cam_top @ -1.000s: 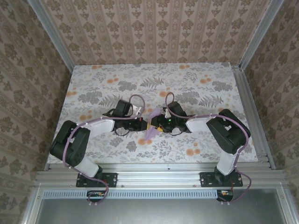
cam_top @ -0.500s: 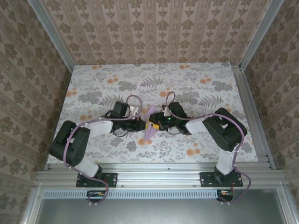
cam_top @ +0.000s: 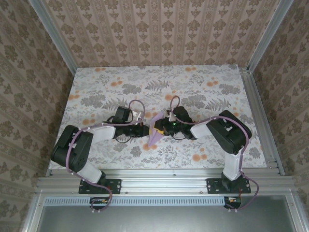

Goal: Fold a paper plane with a square sheet of paper (pick it up from the middle)
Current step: Turn over the paper at the center of the table.

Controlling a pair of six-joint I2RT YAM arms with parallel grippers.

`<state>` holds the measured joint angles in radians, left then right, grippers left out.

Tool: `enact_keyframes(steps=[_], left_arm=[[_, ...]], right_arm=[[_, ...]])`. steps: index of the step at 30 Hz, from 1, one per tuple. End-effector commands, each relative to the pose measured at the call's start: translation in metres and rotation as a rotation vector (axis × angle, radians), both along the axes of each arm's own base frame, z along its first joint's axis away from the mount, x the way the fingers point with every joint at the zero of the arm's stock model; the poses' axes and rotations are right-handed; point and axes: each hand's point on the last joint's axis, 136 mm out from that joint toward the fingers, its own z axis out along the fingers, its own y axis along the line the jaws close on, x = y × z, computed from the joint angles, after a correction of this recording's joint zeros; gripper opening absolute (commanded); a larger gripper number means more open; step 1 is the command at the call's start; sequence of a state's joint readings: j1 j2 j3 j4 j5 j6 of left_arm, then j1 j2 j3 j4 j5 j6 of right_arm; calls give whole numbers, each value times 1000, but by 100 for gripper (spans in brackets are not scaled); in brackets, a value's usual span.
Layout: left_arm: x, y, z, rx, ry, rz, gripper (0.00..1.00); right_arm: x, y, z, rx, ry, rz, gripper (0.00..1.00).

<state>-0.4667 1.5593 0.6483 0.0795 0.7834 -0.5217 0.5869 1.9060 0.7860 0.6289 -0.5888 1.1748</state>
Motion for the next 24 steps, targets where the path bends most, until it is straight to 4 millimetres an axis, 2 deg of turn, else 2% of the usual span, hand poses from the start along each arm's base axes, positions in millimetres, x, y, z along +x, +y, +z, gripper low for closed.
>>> enact_keyframes(steps=[1, 9, 12, 16, 24], left_arm=[[2, 9, 4, -12, -6, 15, 12], [3, 19, -3, 63, -14, 22, 25], [4, 21, -1, 79, -22, 23, 31], [6, 23, 10, 86, -50, 32, 38], [6, 29, 43, 65, -115, 90, 52]], right_arm=[[6, 3, -3, -14, -15, 19, 28], [1, -2, -8, -61, -24, 38, 15], [0, -7, 1, -98, -49, 48, 8], [-1, -18, 12, -163, -85, 48, 4], [5, -26, 55, -107, -146, 14, 0]])
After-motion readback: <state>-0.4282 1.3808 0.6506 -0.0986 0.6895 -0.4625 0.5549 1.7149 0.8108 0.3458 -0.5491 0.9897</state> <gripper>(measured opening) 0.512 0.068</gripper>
